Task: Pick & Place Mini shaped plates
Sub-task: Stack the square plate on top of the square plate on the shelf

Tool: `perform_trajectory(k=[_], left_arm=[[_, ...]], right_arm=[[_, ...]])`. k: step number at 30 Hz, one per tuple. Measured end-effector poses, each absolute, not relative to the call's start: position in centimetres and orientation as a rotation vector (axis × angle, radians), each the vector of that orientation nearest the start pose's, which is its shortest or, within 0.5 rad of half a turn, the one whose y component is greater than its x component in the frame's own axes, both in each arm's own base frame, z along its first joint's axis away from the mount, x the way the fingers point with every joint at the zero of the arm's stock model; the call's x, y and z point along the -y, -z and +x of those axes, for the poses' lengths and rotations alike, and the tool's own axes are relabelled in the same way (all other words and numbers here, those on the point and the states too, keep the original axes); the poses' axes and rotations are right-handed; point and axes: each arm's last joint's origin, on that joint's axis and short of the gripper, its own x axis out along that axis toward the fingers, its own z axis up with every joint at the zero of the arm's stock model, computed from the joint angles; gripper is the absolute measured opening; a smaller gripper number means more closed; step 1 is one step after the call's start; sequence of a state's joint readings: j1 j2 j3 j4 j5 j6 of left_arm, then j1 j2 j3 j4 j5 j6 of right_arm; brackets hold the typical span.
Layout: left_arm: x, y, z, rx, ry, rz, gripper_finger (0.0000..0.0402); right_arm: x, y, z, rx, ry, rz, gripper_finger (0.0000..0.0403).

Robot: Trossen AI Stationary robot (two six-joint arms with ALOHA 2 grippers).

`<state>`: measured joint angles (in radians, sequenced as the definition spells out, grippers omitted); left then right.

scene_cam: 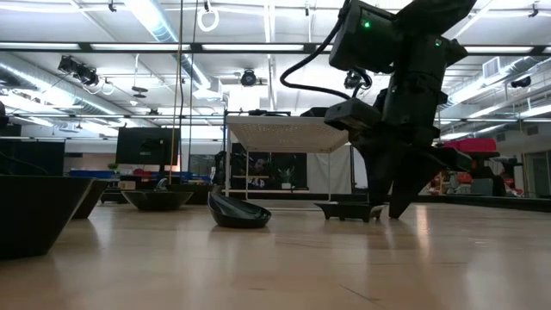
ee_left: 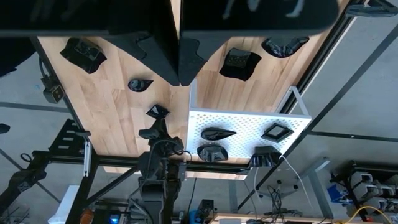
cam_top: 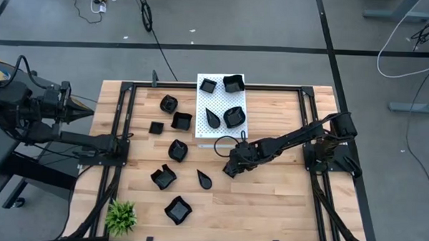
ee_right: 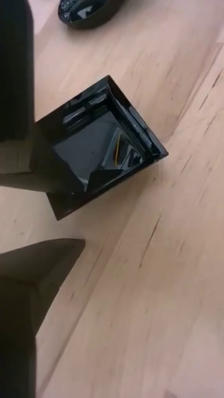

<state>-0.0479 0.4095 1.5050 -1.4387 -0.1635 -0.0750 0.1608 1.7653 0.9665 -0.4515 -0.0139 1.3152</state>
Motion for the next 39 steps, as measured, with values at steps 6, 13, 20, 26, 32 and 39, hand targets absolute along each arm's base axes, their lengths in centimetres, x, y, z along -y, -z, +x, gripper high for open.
perform_trajectory(k=[6,13,20,26,32,39], left_arm=[[-0.8,-42.1,-7.2,-0.337,-0.127,-0.038,0.0003],[-0.8,-42.1,-7.2,-0.337,-0.127,-0.038,0.0003],[-0.8,-42.1,-7.2,-0.337,-0.127,-0.038,0.0003],[-0.8,-42.2,-7.2,-0.337,-0.127,-0.038,0.0003],[-0.8,-42.1,-7.2,-0.337,-0.127,-0.038,0.0003],[-0.8,-42.2,-7.2,-0.337,-0.127,-0.038,0.0003]], right_arm=[[-5.3,-13.8,31.6,-1.119,0.599,1.020,0.0079],[-5.3,-14.0,32.1,-1.075,0.568,1.045,0.0023],[-5.3,-14.1,32.2,-1.068,0.568,1.050,0.0007],[-5.3,-14.1,32.2,-1.067,0.568,1.050,0.0003],[-5.4,-14.2,32.3,-1.068,0.545,1.063,0.0001],[-5.7,-15.9,33.6,-1.024,0.480,1.042,0.0001]])
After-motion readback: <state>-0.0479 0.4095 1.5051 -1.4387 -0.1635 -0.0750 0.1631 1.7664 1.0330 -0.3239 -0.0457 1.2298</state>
